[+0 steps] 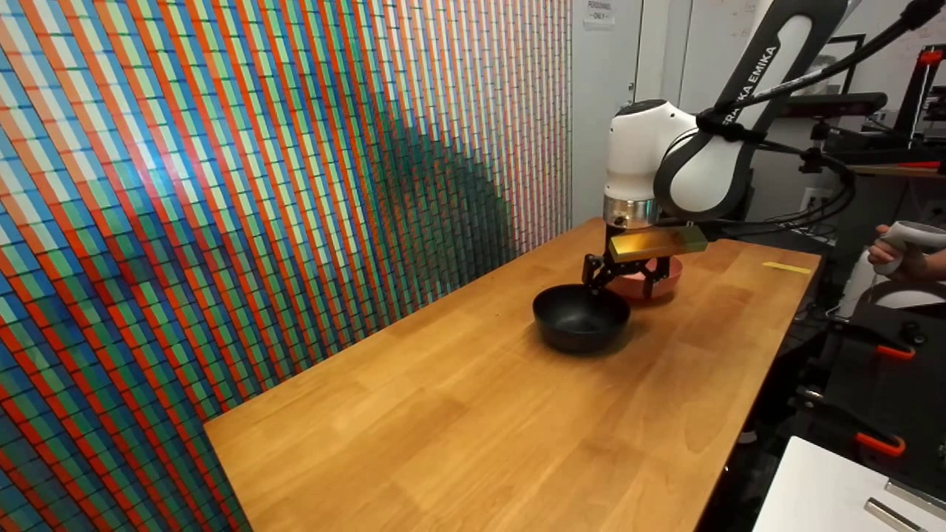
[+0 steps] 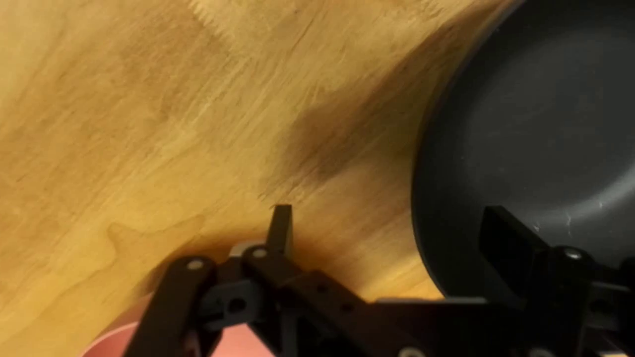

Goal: Put the black bowl on top of the pink bowl

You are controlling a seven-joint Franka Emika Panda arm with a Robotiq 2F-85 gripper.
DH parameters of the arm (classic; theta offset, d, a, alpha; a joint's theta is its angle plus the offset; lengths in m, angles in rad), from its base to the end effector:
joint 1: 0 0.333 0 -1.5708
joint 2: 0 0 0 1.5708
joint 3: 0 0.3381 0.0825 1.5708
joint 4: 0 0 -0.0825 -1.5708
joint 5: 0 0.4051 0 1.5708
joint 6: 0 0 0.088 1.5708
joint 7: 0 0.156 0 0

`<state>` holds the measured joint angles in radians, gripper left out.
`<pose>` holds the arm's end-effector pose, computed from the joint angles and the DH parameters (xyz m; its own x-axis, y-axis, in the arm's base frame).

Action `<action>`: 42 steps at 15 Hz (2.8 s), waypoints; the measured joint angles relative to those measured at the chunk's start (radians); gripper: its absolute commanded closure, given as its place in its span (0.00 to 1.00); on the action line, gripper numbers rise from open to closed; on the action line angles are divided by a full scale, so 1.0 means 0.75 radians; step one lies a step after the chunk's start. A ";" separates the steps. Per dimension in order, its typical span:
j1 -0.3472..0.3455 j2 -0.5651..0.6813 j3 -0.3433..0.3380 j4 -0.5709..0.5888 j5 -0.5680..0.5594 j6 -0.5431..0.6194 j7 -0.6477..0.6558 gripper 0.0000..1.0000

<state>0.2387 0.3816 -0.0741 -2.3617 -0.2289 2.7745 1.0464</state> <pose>0.5204 0.0894 0.1216 0.7847 -0.6104 0.1080 -0.6171 -0.7857 0.0430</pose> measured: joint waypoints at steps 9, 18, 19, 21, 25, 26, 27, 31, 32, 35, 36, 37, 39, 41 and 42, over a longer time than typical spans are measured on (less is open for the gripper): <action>0.105 0.057 -0.077 0.017 0.000 0.055 0.029 0.95; 0.118 0.039 -0.092 0.052 0.008 0.062 0.030 0.94; 0.116 0.032 -0.097 0.058 0.013 0.062 0.030 0.94; 0.111 0.006 -0.116 0.067 0.016 0.061 0.030 0.95; 0.074 -0.068 -0.169 0.069 0.017 0.061 0.030 0.94; 0.061 -0.087 -0.179 0.068 0.017 0.060 0.030 0.94; 0.046 -0.107 -0.187 0.067 0.017 0.060 0.030 0.94; -0.022 -0.191 -0.221 0.036 0.014 0.052 0.030 0.94; -0.042 -0.212 -0.228 0.014 0.012 0.050 0.030 0.94; -0.109 -0.269 -0.239 -0.078 0.004 0.045 0.030 0.94; -0.133 -0.283 -0.239 -0.115 0.003 0.045 0.030 0.94; -0.155 -0.294 -0.239 -0.151 0.003 0.045 0.029 0.94; -0.191 -0.311 -0.240 -0.210 -0.001 0.051 0.029 0.94; -0.219 -0.320 -0.240 -0.247 -0.006 0.066 0.029 0.94; -0.229 -0.320 -0.240 -0.258 -0.009 0.080 0.029 0.94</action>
<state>0.0669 0.1413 -0.2539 -2.5549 -0.2358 2.8346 1.0682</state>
